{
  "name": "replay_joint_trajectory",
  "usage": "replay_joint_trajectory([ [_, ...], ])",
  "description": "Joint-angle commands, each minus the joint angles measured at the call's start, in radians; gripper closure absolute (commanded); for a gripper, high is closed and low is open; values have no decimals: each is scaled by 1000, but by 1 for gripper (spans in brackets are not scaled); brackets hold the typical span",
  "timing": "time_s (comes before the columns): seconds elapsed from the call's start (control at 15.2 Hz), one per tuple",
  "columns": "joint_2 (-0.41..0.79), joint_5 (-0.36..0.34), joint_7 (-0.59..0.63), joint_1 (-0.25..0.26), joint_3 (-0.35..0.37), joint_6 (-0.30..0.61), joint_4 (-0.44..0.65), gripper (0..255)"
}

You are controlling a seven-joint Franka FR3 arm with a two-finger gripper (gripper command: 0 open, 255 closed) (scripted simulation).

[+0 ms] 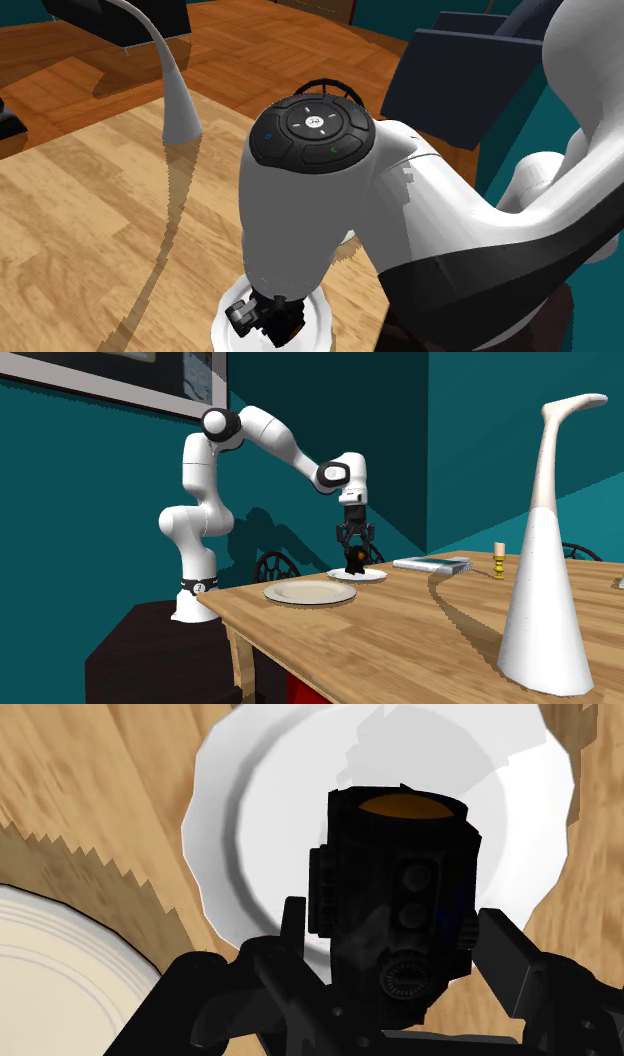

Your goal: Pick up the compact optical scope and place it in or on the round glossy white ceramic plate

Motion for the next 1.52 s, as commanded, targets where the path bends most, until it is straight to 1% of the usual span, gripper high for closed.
replay_joint_trajectory([
  [0.0,7,-6,4,1,-1,6,-1,255],
  [0.4,7,-6,4,1,-1,6,-1,255],
  [0.46,7,-6,4,1,-1,6,-1,0],
  [0.79,7,-6,4,1,-1,6,-1,0],
  [1.06,-69,61,-44,-7,1,-112,64,0],
  [1.45,-69,61,-44,-6,0,-112,64,0],
])
